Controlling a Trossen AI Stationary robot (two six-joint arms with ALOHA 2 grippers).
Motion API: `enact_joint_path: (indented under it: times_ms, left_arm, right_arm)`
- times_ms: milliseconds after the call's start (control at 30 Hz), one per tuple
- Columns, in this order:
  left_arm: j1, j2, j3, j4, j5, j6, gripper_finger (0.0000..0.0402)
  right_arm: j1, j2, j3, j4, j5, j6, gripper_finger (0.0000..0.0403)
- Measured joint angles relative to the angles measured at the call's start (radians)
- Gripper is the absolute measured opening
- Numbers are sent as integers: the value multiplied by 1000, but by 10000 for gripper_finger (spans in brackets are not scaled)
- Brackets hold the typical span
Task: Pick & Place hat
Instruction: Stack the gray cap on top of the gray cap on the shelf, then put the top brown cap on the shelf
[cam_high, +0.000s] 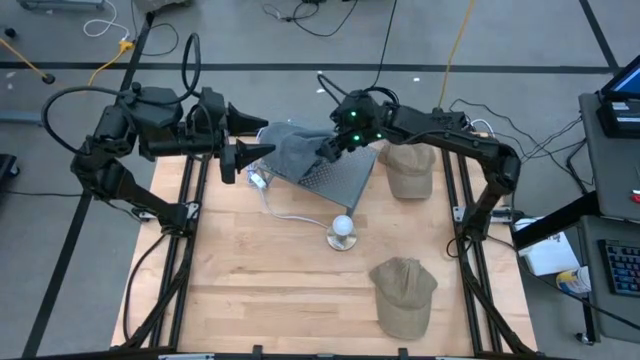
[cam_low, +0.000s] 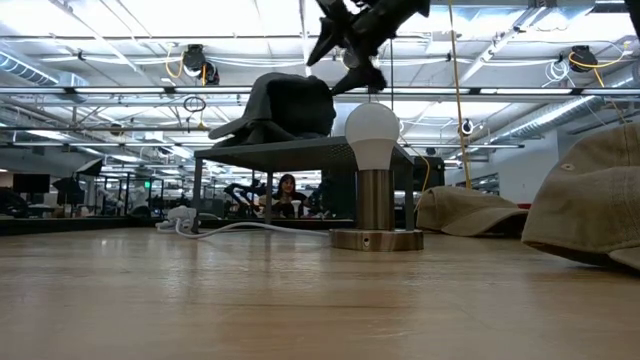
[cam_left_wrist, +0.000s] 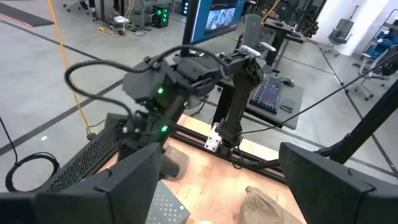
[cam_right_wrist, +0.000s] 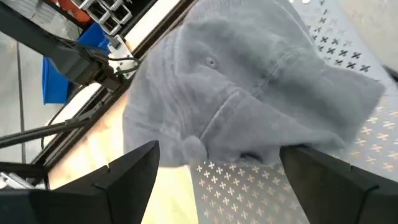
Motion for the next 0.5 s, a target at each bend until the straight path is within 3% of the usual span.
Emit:
enact_joint_path:
  times_ms: [500]
  left_arm:
    - [0,0,0,0,-1,25,319]
  right_arm:
    - [10,-159,0,-607,27,-307,329]
